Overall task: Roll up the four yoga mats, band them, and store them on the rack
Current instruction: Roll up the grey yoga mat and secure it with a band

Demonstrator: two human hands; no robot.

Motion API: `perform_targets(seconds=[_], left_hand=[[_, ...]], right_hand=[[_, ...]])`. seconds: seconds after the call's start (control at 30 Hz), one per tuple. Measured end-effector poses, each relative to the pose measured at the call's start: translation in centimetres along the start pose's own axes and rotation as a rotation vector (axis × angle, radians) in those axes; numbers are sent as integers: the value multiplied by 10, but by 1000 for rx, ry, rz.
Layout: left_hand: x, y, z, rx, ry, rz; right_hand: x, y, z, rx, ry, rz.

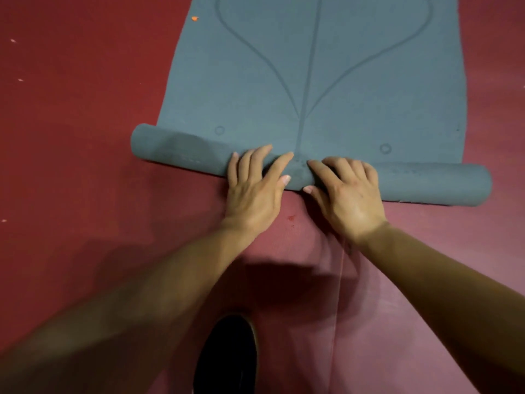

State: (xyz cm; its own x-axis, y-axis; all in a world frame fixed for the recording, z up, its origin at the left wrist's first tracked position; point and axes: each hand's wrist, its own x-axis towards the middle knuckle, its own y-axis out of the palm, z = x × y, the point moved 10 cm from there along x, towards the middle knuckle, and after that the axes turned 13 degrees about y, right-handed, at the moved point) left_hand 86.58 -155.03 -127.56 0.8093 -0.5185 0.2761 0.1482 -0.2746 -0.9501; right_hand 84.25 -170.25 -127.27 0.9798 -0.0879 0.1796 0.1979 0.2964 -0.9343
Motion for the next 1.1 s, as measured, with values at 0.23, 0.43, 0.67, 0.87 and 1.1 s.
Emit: perform_targets(seconds=[0.23,0.43,0.67,0.87,1.1], left_hand=[[17,7,4,-16,61,31],[39,12,9,27,39,61],[36,9,13,14,88,-2],[53,13,18,40,88,14],[73,15,25,54,46,44]], right_hand=[[19,-2,-2,-47,-1,26],[19,-4,1,33,54,20],[33,-1,-6,31,-9,6],[51,0,-7,15,10,56],[52,-2,-15,-22,8,72]])
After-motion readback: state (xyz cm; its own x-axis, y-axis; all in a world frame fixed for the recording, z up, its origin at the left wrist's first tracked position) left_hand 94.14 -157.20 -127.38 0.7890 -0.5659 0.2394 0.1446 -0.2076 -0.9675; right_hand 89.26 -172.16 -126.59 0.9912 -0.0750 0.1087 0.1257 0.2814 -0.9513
